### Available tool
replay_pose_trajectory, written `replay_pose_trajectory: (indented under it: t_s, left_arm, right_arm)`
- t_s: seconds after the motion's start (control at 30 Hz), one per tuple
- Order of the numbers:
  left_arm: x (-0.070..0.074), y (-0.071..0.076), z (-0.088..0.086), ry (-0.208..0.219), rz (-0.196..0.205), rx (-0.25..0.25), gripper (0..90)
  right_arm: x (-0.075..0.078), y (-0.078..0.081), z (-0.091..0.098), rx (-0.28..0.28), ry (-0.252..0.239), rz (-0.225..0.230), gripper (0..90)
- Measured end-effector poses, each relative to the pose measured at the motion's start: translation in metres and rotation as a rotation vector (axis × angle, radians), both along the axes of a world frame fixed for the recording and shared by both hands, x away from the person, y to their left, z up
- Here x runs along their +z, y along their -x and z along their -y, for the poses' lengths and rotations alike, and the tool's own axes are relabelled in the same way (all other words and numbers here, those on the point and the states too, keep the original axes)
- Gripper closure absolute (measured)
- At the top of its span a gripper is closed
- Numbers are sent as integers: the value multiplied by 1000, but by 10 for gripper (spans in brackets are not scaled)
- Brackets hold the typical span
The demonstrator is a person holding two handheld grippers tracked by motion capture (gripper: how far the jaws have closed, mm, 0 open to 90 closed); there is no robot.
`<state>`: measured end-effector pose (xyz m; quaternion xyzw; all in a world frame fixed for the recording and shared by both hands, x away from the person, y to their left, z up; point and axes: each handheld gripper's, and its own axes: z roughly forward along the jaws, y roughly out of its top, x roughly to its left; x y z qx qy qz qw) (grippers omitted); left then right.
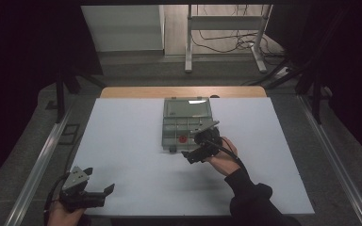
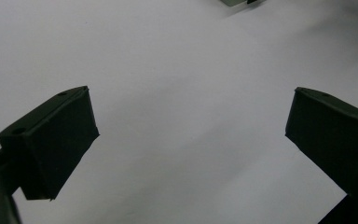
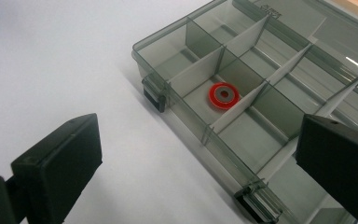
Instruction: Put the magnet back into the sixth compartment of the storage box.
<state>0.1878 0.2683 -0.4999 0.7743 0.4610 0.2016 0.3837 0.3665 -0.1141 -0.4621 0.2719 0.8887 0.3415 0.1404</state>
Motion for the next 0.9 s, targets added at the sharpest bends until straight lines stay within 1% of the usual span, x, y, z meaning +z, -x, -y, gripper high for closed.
replay_pose_trajectory:
  t_s: [0.2, 0.9]
  left_arm:
    - [0, 0, 0, 1, 0, 0, 23]
    - [0, 0, 0, 3, 0, 2, 23]
  right_arm:
    - [2, 5, 4, 1, -13, 3, 11]
    - [7, 22, 17, 12, -14, 17, 18]
